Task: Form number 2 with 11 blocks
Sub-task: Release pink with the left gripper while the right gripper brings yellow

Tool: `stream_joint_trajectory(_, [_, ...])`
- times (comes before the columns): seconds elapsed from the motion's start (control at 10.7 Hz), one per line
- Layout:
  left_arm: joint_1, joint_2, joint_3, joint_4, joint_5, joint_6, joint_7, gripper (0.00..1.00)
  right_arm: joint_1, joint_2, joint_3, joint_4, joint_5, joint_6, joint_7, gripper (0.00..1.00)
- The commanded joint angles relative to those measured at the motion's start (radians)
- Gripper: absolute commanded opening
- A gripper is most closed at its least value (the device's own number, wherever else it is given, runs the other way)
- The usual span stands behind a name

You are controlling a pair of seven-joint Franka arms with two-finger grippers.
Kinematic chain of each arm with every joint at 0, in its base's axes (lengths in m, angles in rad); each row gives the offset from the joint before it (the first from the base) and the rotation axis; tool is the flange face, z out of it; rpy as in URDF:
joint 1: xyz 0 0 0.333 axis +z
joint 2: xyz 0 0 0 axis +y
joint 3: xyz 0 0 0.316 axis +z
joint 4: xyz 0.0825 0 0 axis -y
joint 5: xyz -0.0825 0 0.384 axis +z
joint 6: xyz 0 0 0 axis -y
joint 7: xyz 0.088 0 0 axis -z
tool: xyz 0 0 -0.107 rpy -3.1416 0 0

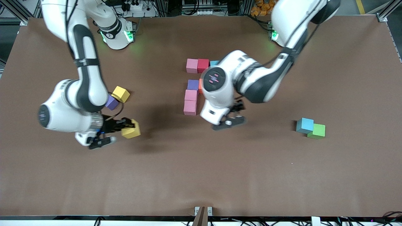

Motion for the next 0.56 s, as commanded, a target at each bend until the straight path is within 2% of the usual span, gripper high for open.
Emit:
stream_joint_trajectory(0.0, [0.109,-0.045,-0.002,-0.073,-0.028,-0.026,0.016,1.0,0.095,0.032,-0.008,0.06,-0.023,0.003,-0.102,0.13])
stream_joint_trajectory(0.19, [0.175,-0.045,-0.004,-0.095,-0.028,-0.022,0.016,1.0,0.17,0.054,-0.008,0.089,-0.023,0.005,-0.136,0.08])
stream_joint_trajectory(0.37, [0.196,-0.044,-0.002,-0.099,-0.029,-0.019,0.016,1.0,0.246,0.093,-0.005,0.126,-0.022,0.006,-0.237,0.03])
stream_joint_trajectory(0.47, [0.216,-0.045,-0.004,-0.099,-0.029,-0.019,0.016,1.0,0.246,0.113,0.021,0.164,-0.017,0.005,-0.287,0.03])
